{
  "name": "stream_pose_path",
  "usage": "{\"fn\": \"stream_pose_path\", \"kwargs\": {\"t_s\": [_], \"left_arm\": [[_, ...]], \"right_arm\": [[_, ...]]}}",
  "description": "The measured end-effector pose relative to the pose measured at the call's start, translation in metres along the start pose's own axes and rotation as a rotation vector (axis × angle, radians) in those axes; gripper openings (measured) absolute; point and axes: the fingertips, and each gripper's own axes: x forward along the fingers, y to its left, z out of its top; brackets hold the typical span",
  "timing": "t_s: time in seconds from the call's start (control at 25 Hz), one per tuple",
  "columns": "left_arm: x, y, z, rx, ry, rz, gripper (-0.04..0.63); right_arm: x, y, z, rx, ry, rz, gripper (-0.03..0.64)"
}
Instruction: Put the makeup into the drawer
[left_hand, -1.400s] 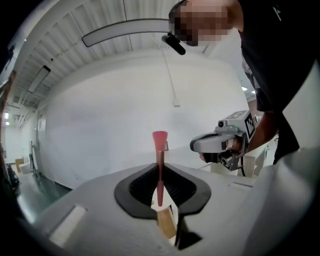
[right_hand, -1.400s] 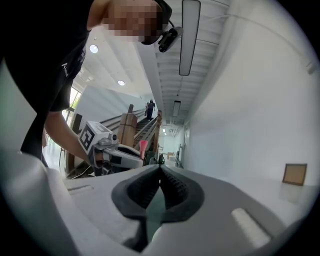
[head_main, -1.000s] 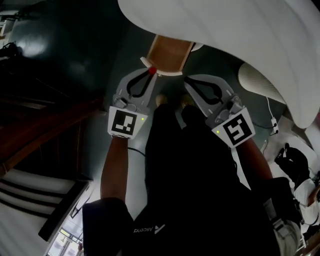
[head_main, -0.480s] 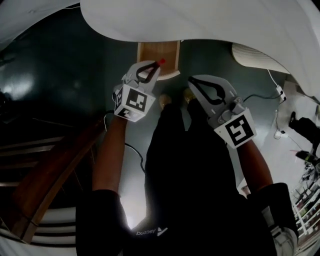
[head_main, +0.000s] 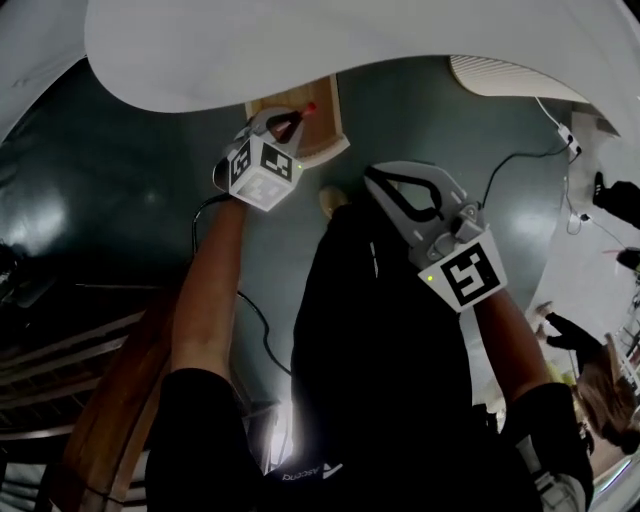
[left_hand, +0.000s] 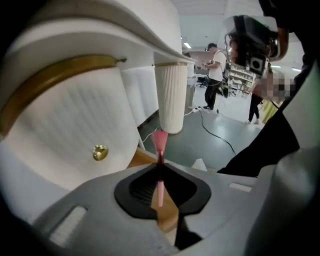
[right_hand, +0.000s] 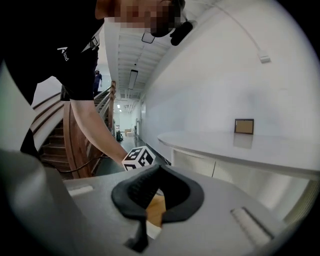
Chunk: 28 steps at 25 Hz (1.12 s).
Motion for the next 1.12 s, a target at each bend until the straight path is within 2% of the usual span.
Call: {"fn": "stream_pose_path", "kwargs": {"t_s": [0.24,0.44,0.8,1.12], "left_arm": [[0.074,-0.001,-0.027,0.078,0.129,-0.078,0.046],[0.123,0.006,-0.057,0.105,0.223,-0.11,0.046],[0.176,0.014,-0.092,0.133,0.308,-0.168,0.046],[0.209,0.01,-0.105,0.115,0.356,-0.2,0.048]], "right_arm": [[0.006,-0.026,-0.043,0.038,0.02,-0.04,0.003],[0.004,-0.043,-0.068,0.092,0.028,-0.071,0.003],[0.002,-0.065,-0.096,0.139,0.04,-0.111,0.003],[0.007,-0.085,-0.099,0.146,0.027,-0.125,0.003]]}}
